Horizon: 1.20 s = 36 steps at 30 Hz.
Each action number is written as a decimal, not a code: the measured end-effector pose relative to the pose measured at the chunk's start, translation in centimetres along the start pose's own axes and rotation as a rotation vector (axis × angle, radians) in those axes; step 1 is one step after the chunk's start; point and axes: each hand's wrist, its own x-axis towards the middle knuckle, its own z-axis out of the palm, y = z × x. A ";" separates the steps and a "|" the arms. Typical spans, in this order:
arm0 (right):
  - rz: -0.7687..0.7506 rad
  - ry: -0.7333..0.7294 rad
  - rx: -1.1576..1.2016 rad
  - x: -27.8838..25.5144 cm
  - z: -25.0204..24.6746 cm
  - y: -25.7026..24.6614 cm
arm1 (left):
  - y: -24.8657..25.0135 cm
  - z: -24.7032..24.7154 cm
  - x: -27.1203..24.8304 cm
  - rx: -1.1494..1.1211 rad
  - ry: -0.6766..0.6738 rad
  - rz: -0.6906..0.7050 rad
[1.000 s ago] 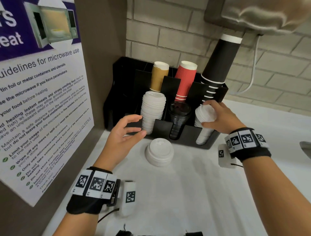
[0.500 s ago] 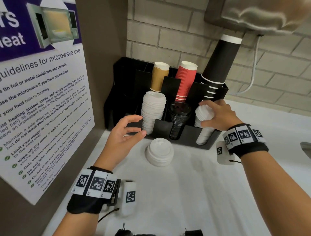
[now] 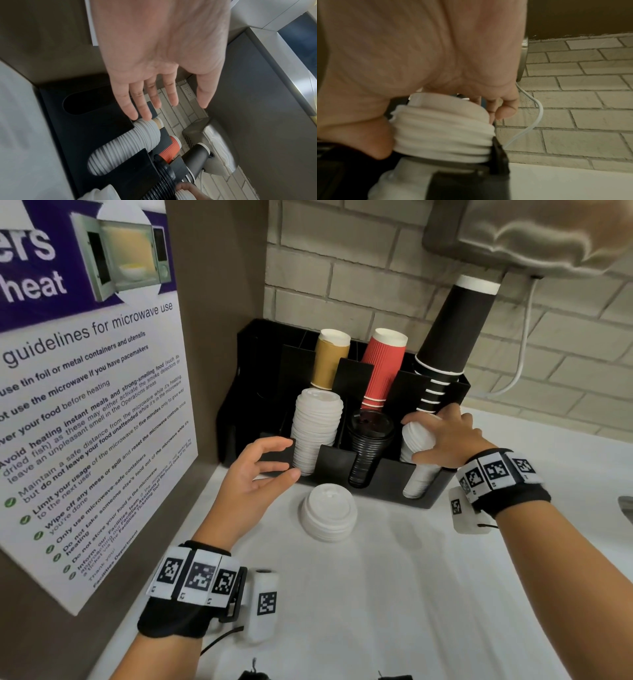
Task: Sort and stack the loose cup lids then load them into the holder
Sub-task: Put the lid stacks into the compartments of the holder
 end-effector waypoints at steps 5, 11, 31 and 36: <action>-0.020 -0.045 0.057 0.1 -0.2 -0.1 | 0.0 -0.1 0.0 0.003 -0.006 0.005; -0.053 -0.022 0.150 0.4 0.2 -0.2 | 0.0 -0.2 0.0 0.003 0.000 0.006; -0.052 -0.105 0.014 1.7 -0.1 -0.4 | 0.0 -0.2 -0.1 0.003 -0.001 0.004; -0.073 -0.127 0.033 1.4 0.7 -0.4 | 0.0 -0.2 0.0 0.007 -0.003 0.006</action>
